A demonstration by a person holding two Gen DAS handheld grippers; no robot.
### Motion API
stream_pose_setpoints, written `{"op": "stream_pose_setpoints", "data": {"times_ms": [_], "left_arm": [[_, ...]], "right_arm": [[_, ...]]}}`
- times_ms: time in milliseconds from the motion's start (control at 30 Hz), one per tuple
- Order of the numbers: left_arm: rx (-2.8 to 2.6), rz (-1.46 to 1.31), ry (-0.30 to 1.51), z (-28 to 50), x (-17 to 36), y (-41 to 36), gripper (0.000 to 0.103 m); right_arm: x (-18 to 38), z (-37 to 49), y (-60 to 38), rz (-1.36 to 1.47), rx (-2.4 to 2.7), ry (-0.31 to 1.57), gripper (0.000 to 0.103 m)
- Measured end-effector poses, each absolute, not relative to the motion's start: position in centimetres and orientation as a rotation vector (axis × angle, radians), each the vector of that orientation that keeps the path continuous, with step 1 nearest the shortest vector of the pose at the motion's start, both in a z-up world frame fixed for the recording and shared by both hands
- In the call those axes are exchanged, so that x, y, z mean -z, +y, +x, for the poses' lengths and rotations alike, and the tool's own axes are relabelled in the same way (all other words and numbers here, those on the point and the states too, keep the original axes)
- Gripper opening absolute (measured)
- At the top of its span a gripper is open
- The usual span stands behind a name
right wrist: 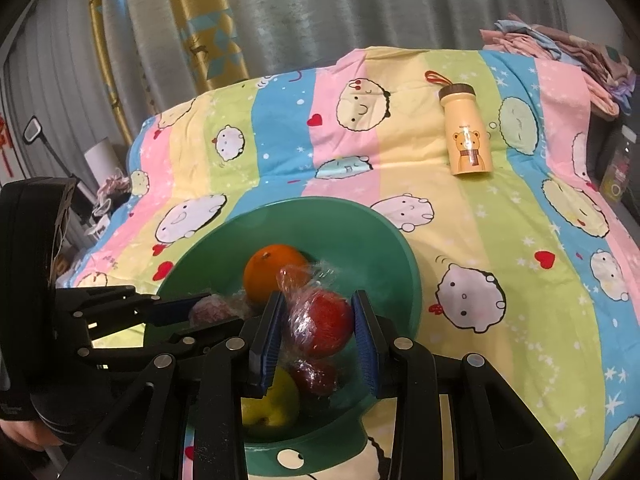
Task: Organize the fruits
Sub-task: 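Lower the wrapped fruits into the bowl and open both grippers, then move the left gripper to a small green olive and close on it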
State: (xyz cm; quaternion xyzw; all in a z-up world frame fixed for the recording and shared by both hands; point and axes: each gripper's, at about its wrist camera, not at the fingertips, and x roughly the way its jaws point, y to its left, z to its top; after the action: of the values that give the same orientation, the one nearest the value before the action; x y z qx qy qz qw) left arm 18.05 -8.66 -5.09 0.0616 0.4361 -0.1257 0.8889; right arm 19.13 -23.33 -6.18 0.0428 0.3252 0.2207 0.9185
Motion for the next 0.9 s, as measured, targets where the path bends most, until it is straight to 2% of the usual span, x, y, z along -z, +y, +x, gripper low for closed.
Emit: {"op": "stream_pose_setpoints", "data": {"times_ms": [267, 300, 367, 433, 500, 567, 633, 700, 767, 900], "left_arm": [[0.260, 0.125, 0.907, 18.1, 5.1, -8.7, 0.031], [0.259, 0.126, 0.902, 18.0, 5.0, -8.7, 0.034], [0.258, 0.126, 0.888, 17.8, 4.7, -8.6, 0.047], [0.252, 0.127, 0.873, 17.6, 4.4, -8.5, 0.062], [0.246, 0.128, 0.859, 17.3, 4.0, -8.5, 0.066], [0.240, 0.133, 0.845, 17.0, 3.6, -8.4, 0.070], [0.237, 0.136, 0.833, 16.7, 3.2, -8.4, 0.079], [0.230, 0.140, 0.816, 16.2, 2.7, -8.3, 0.086], [0.224, 0.142, 0.804, 15.7, 2.4, -8.1, 0.089], [0.215, 0.125, 0.801, 14.8, 1.9, -7.6, 0.096]], "right_arm": [[6.0, 19.0, -23.6, 0.101, -0.452, 0.660, 0.036], [6.0, 19.1, -23.7, 0.105, -0.451, 0.660, 0.036], [6.0, 19.0, -24.0, 0.119, -0.448, 0.658, 0.036], [5.9, 18.9, -24.3, 0.135, -0.445, 0.654, 0.040], [5.6, 18.7, -24.7, 0.150, -0.440, 0.643, 0.053], [5.3, 18.4, -24.9, 0.161, -0.440, 0.628, 0.057], [5.0, 18.2, -25.2, 0.176, -0.441, 0.613, 0.060], [4.7, 17.8, -25.7, 0.200, -0.443, 0.596, 0.068], [4.4, 17.5, -26.1, 0.220, -0.444, 0.583, 0.072], [4.2, 17.1, -27.0, 0.260, -0.445, 0.577, 0.072]]}}
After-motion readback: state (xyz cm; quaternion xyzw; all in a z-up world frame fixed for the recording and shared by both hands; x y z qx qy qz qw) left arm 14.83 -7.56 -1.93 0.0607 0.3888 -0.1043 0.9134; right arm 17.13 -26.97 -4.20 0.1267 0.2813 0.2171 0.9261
